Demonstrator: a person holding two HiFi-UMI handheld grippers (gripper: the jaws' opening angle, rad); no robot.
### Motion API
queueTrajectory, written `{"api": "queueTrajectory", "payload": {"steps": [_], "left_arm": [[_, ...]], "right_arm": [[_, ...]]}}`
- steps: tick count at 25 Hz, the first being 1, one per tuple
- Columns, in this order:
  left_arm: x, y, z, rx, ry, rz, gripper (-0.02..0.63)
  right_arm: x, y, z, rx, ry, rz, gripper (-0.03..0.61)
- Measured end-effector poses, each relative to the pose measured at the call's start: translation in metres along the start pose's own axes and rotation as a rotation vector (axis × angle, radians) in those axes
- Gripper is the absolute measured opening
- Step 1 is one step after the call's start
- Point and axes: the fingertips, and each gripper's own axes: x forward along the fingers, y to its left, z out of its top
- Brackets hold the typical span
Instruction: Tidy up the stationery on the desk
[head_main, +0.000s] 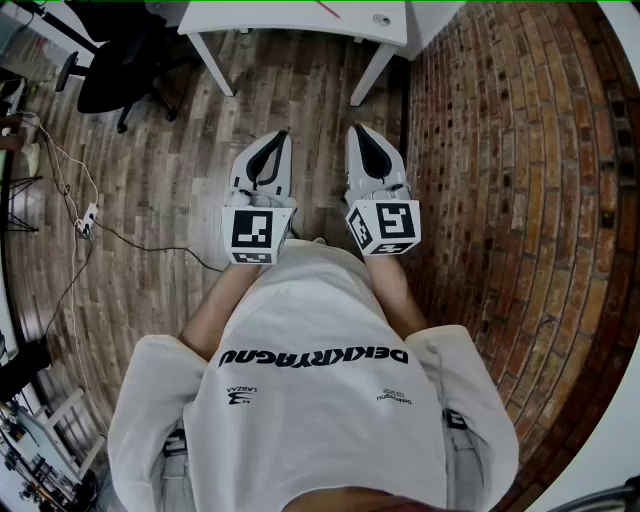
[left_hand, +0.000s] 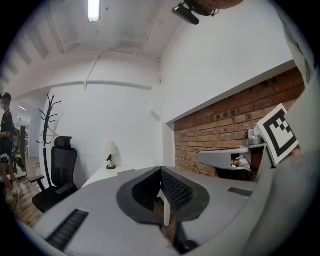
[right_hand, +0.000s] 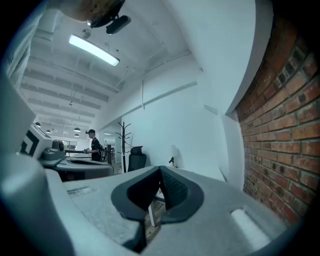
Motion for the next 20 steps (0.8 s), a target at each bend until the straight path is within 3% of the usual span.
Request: {"api": "queueTrajectory", "payload": {"steps": [8, 12, 20], "left_arm": [[0.022, 0.018, -0.002, -0.020, -0.001, 0.012, -0.003], [0.035, 0.033, 0.005, -0.060, -0.006, 0.011, -0.003], [0.057, 0.078, 0.003, -0.065, -0.003, -0.013, -0.003]], "right_arm": [[0.033, -0.003, 0.008, 0.051, -0.035, 0.048, 0.000], [0.056, 0.000, 0.016, 0.053, -0.041, 0.016, 0.000], [0.095, 0.010, 0.002, 0.061, -0.001, -0.024, 0.000]]}}
